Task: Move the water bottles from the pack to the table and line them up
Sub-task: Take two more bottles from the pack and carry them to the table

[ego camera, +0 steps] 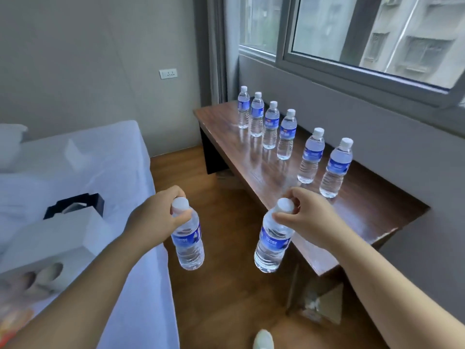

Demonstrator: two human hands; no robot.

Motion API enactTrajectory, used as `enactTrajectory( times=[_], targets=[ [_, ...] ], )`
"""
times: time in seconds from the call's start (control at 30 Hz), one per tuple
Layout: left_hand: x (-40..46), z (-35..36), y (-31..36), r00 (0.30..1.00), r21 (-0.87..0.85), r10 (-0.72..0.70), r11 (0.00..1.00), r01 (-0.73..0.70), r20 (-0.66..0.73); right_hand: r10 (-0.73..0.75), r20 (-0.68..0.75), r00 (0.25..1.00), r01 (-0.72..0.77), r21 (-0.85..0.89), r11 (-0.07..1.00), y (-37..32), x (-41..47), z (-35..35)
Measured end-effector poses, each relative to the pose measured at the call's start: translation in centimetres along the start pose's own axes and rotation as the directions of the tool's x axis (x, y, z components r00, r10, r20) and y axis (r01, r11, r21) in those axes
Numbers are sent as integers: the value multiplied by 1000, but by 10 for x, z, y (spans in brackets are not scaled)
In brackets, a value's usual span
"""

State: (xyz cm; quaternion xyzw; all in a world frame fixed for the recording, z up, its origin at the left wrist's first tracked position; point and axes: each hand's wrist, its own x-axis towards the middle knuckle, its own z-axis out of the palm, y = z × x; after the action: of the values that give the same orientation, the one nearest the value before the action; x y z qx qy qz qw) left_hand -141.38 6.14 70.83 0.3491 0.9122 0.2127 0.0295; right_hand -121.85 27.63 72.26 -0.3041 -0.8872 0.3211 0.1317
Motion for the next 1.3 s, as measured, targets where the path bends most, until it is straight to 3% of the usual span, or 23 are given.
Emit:
enactTrajectory(
  times=[0.23,0.53,0.9,1.3],
  targets=[
    [142,-8,-29,993,-63,-105,993,102,-47,-82,61,995,80,29,996,-26,169,16],
    [346,-20,-67,983,-104,-80,993,64,-162,-111,32,993,109,33,993,-63,366,36],
    [620,-40,-138,980,-192,197,962,-196,-14,127,-136,983,-124,35,992,-107,584,93],
    [852,-12,-128,928,-135,364,926,-352,75,223,-286,932,-230,11,973,-103,782,108]
  ],
)
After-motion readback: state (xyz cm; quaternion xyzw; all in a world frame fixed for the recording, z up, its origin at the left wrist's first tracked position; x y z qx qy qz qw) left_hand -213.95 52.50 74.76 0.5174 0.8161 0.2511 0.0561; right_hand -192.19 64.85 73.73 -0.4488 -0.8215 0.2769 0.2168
